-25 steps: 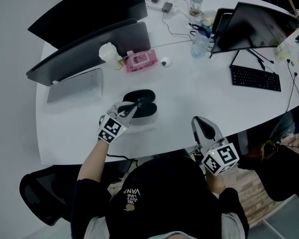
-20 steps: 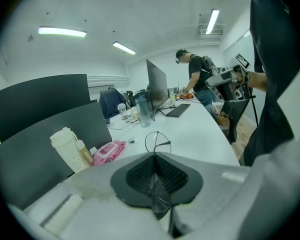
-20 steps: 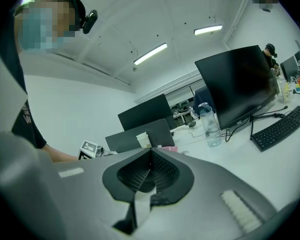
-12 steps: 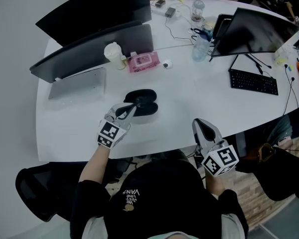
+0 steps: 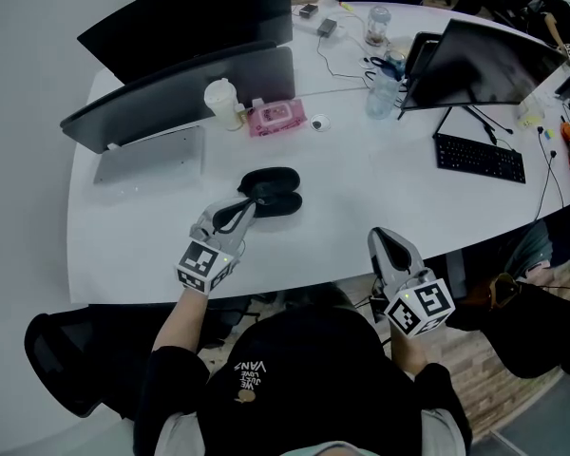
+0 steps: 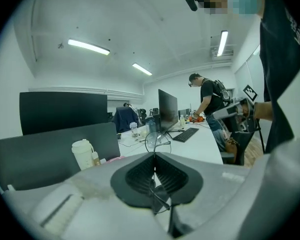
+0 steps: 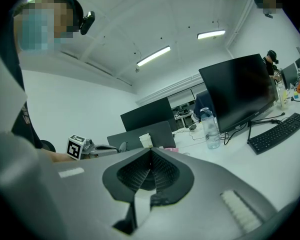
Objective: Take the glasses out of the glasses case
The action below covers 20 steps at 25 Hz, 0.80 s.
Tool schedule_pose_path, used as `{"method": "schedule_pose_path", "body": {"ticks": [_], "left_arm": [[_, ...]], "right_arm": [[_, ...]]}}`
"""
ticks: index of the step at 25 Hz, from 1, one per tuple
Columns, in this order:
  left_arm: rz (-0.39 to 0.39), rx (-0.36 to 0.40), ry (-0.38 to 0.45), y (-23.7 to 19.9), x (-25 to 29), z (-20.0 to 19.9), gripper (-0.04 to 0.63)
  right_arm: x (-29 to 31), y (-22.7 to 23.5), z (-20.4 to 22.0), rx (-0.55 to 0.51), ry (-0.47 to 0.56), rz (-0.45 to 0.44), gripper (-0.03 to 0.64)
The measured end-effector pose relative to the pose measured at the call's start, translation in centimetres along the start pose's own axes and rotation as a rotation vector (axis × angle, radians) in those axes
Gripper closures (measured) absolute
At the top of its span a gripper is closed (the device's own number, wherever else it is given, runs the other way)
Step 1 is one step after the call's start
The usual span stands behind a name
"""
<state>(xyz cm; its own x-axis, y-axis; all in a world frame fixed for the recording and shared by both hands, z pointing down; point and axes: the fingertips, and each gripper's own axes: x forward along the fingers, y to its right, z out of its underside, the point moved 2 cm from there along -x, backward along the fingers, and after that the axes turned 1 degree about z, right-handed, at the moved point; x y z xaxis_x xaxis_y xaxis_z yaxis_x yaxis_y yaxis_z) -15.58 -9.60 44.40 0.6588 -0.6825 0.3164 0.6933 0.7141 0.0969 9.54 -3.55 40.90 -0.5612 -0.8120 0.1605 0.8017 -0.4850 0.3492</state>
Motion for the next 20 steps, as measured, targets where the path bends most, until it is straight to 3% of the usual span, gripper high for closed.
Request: {"method": "schedule_pose_path", "body": {"ticks": [8,20], "left_arm": [[-0.055,-0.048,0.064,0.5,-2.9,-1.1,0.588],[-0.13,-0.115,0.092,1.5,-6.8,-0.6,0.586]], "right_arm": [[-1.1,-0.5,0.2,-0.008,-0.002,0.009,0.618],[-2.1,-2.0,0.9,-0.014,-0.006,-0.002,0.618]]}}
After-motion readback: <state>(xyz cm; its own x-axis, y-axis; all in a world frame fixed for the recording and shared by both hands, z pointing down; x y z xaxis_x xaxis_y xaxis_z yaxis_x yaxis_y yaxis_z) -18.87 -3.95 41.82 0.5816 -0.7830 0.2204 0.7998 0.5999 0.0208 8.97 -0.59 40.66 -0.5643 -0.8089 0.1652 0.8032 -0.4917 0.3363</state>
